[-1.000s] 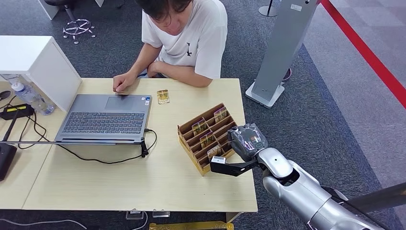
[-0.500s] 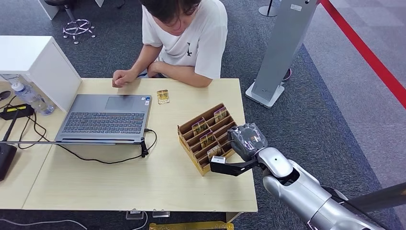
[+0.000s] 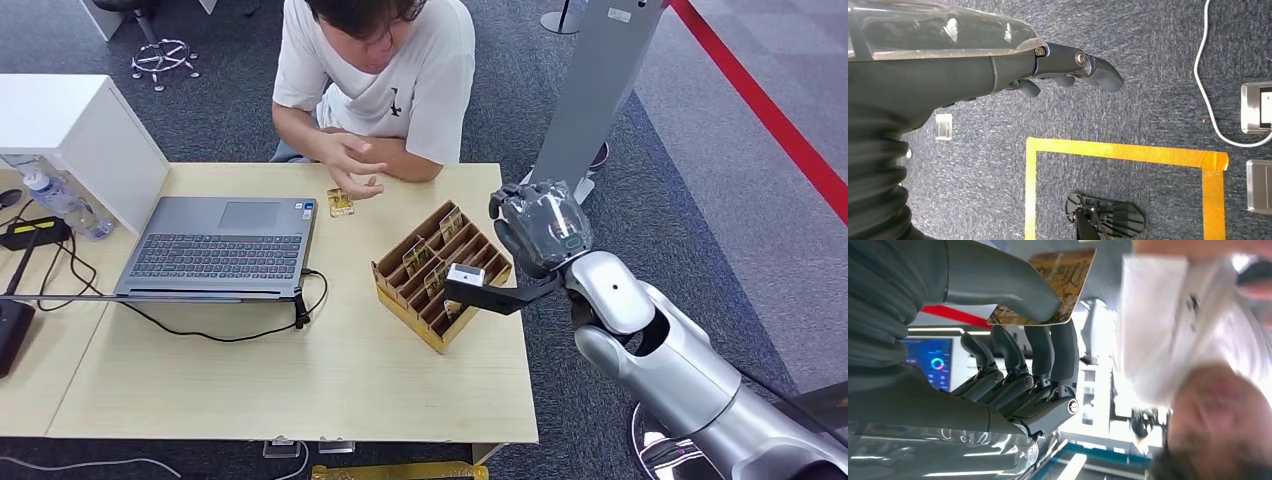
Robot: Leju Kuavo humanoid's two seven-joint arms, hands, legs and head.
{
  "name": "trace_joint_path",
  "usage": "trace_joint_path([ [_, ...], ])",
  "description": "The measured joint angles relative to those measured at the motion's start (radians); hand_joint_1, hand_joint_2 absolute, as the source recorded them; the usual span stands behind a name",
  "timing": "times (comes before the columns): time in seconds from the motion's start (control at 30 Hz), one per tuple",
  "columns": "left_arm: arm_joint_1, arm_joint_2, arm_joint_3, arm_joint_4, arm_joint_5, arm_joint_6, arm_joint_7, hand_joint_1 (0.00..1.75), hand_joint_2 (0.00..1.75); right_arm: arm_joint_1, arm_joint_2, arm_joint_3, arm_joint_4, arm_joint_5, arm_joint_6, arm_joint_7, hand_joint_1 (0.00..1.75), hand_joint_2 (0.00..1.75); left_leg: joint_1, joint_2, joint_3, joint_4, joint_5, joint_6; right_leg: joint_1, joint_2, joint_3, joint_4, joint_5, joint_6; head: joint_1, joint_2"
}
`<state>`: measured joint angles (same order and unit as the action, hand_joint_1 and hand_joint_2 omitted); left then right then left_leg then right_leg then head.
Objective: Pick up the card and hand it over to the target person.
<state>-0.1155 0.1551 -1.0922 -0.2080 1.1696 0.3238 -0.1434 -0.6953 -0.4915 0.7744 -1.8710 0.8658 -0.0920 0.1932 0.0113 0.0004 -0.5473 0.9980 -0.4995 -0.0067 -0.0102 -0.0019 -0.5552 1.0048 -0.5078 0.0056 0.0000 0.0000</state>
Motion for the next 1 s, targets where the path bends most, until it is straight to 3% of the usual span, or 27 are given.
trace_joint_path([
  [0.33,0.000,-0.006,-0.002,0.000,-0.003,-0.001,-0.003,0.00,1.75,0.126,0.132,0.036,0.180,-0.156,-0.173,-0.177,1.52,1.75,0.001,0.002,0.004,-0.004,0.001,0.000,0.001,0.002,0.005,-0.005,0.002,0.000,0.000,0.000],
  [0.53,0.000,-0.013,-0.006,0.000,-0.007,0.006,-0.009,0.00,1.75,0.192,0.208,0.018,0.285,-0.322,-0.302,-0.295,1.52,1.75,0.002,0.002,0.005,-0.004,0.001,0.000,0.002,0.002,0.005,-0.005,0.002,0.000,0.000,0.000],
  [0.73,-0.002,-0.015,-0.012,0.002,-0.012,0.004,-0.010,0.00,1.75,0.232,0.241,0.001,0.315,-0.385,-0.348,-0.350,1.52,1.75,0.002,0.002,0.004,-0.004,0.001,0.000,0.002,0.002,0.005,-0.005,0.002,0.000,0.000,0.000],
  [1.0,-0.003,-0.014,-0.023,0.000,-0.023,-0.001,-0.011,0.00,1.75,0.253,0.248,0.008,0.325,-0.399,-0.345,-0.362,1.52,1.75,0.001,0.001,0.004,-0.004,0.001,0.000,0.001,0.001,0.005,-0.004,0.002,0.000,0.000,0.000],
])
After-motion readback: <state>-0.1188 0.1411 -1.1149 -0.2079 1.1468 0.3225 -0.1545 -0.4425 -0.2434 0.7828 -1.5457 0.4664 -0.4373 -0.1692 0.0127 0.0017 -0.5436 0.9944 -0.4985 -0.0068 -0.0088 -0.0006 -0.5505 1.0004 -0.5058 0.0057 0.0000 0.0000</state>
